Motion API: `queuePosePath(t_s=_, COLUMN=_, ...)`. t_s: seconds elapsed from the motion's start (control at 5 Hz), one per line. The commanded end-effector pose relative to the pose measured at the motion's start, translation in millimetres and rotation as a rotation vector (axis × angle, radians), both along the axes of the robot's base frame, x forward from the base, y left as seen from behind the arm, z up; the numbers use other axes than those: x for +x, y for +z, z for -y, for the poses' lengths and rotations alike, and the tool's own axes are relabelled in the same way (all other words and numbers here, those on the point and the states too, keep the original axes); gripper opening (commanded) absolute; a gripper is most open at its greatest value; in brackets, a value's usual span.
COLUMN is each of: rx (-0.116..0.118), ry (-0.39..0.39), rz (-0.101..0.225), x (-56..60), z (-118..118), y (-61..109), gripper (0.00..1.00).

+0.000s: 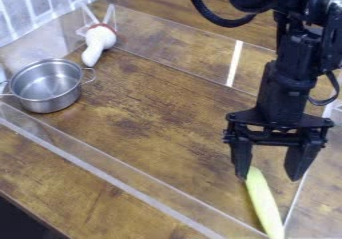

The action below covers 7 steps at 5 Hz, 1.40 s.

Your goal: Move the green spoon to the left

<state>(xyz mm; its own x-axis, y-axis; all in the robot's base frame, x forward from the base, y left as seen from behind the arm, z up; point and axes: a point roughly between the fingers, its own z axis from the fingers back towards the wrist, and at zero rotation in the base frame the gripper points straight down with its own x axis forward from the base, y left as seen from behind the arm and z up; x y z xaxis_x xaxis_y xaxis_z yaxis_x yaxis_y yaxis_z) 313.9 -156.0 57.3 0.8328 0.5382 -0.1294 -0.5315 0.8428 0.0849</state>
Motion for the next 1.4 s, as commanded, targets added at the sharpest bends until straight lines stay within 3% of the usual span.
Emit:
queuePosePath(t_s=0.0, rx=0.012, ry=0.002, rz=0.015, x=-0.9, z=-4.9, y=3.2, gripper=1.00)
queuePosePath(t_s=0.4, rx=0.057, ry=0.121, rz=-0.002, x=-0.9, z=1.2, y=-15.9, gripper=1.00)
queuePosePath(t_s=1.0, rx=0.118, ry=0.123, rz=-0.006, x=5.8, z=0.7, y=-12.5, gripper=1.00)
queuePosePath(t_s=1.2, rx=0.135, ry=0.132, rz=-0.010, x=17.9, z=5.4, y=-16.2, gripper=1.00)
